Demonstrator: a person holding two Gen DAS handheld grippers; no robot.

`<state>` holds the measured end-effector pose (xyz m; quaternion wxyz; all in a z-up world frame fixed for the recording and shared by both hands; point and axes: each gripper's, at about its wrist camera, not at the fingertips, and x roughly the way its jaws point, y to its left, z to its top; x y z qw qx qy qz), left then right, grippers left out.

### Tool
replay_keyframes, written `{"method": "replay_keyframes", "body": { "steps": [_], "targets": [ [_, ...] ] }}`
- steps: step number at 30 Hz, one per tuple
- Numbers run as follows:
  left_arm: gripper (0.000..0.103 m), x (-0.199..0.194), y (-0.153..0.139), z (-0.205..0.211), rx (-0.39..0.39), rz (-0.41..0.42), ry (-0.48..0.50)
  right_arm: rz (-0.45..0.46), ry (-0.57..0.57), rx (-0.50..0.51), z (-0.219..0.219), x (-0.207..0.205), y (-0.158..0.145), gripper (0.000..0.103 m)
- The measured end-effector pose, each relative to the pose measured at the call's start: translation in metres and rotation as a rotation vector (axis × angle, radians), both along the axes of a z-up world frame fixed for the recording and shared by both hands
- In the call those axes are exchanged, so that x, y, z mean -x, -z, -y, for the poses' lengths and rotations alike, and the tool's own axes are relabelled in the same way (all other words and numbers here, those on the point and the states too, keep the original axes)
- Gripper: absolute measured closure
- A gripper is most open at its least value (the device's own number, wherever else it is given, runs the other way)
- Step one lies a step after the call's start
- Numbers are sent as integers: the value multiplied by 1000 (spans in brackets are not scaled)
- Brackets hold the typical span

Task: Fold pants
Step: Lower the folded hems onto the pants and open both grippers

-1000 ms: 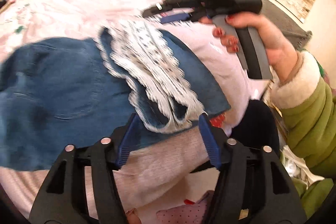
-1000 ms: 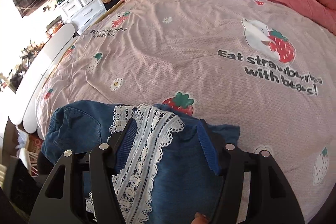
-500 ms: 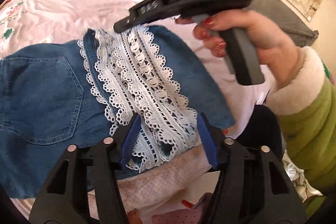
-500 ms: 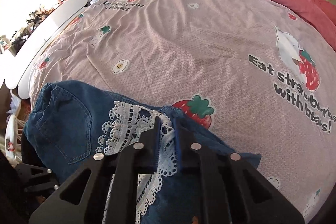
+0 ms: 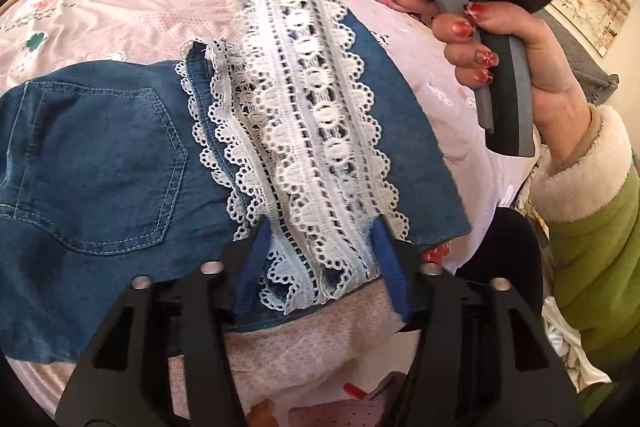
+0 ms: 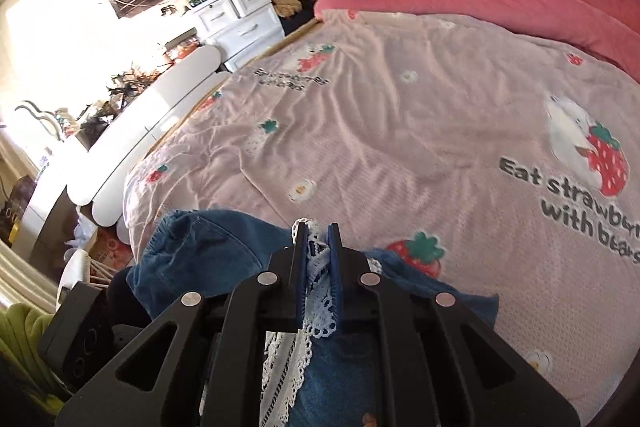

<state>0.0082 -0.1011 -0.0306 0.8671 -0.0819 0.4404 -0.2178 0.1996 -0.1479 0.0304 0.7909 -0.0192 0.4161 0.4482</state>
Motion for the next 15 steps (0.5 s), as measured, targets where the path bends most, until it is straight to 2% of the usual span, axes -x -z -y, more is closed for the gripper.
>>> {"method": "replay_keyframes", "body": {
  "steps": [1, 3, 5, 7, 9, 11, 15],
  "targets": [
    [80, 0, 1, 0, -4, -1, 1, -7, -7, 19, -6, -2, 4, 94],
    [83, -1, 4, 4, -11, -6, 4, -11, -2, 110, -18, -4, 19, 91],
    [84, 0, 4, 4, -8, -6, 10, -10, 20, 159, -21, -8, 31, 89],
    [85, 0, 3, 2, -5, -4, 10, -23, 49, 144, -12, -11, 32, 83],
    [87, 1, 3, 1, 4, -5, 12, -24, 90, 92, 6, -13, 23, 63],
    [87, 2, 2, 2, 6, -1, 13, -8, 126, 74, 22, -15, 14, 58],
    [87, 5, 2, 1, 13, -3, 19, 49, 183, 169, 48, -15, 12, 55]
  ]
}}
